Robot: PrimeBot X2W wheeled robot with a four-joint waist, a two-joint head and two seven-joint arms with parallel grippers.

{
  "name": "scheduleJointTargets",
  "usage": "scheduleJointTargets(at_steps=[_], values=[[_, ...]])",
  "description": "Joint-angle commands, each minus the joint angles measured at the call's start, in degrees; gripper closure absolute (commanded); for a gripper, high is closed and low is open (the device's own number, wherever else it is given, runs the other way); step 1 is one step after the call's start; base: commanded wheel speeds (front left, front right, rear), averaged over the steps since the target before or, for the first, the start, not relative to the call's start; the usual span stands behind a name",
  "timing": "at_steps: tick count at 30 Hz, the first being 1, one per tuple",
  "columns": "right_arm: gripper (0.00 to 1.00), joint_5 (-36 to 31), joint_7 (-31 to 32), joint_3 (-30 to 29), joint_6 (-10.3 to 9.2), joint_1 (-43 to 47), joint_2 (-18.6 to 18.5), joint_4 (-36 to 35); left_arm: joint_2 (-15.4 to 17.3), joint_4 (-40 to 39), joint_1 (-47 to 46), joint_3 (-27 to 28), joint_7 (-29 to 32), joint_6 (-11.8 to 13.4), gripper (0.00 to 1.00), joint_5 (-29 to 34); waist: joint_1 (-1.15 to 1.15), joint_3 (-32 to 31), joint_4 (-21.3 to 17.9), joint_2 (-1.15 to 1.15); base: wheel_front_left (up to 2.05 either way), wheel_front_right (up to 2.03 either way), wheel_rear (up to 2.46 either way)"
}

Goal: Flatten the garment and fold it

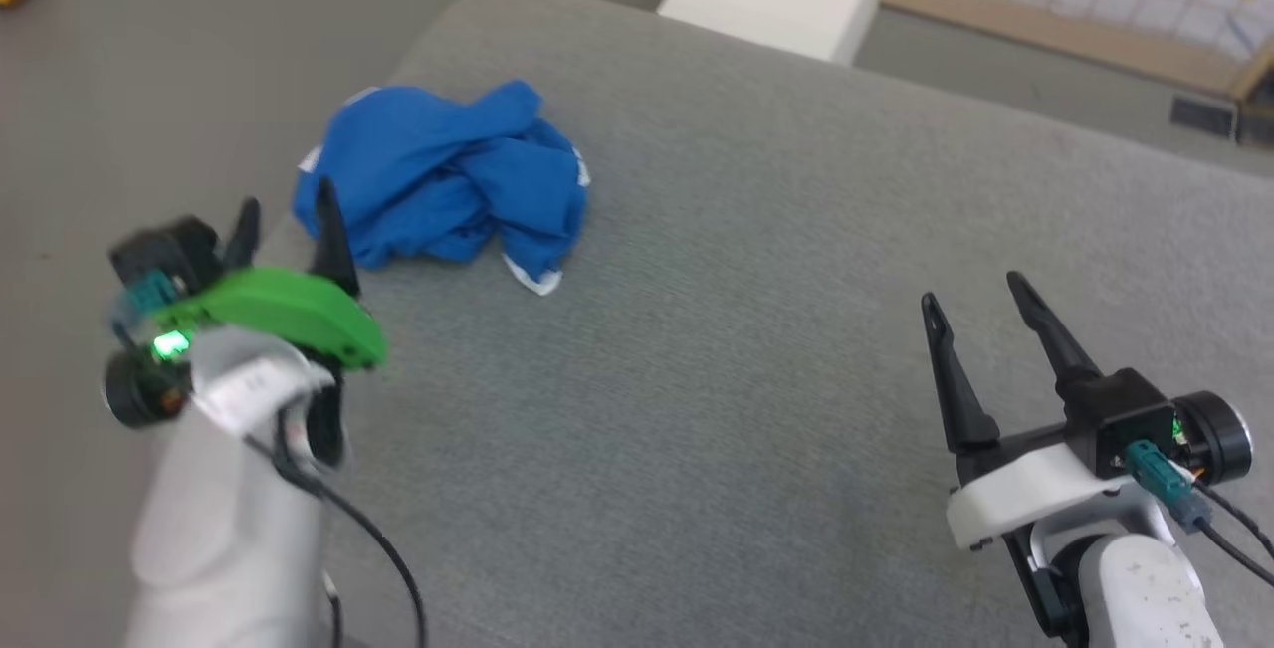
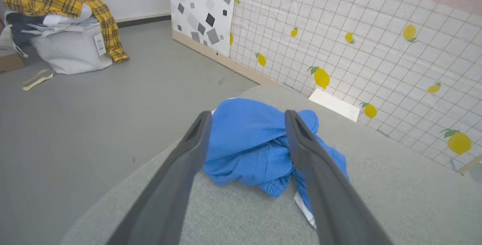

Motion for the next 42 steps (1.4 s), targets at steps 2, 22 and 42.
scheduleJointTargets(at_steps=[2, 22, 42], values=[[0.0, -0.6, 0.3, 0.3, -0.1, -1.7, 0.0, -0.7, 2.2, 2.2, -4.3, 0.8, 3.3, -0.7, 0.0, -1.2, 0.0, 8.2, -7.7, 0.0, 0.0, 0.0, 0.0], [0.0, 1.1, -2.9, 2.3, -0.1, -9.8, 0.0, -0.9, 14.5, 14.3, -20.2, 6.1, 40.4, 9.1, 0.0, -7.9, 0.0, 27.8, -19.2, 0.0, 0.0, 0.0, 0.0], [0.0, 4.1, -5.5, 2.0, -0.1, -6.2, 0.0, 6.3, 20.6, 0.7, -13.4, 6.2, 15.9, 4.8, 1.0, -0.6, 0.0, 7.9, -17.3, 0.0, 0.0, 0.0, 0.0]])
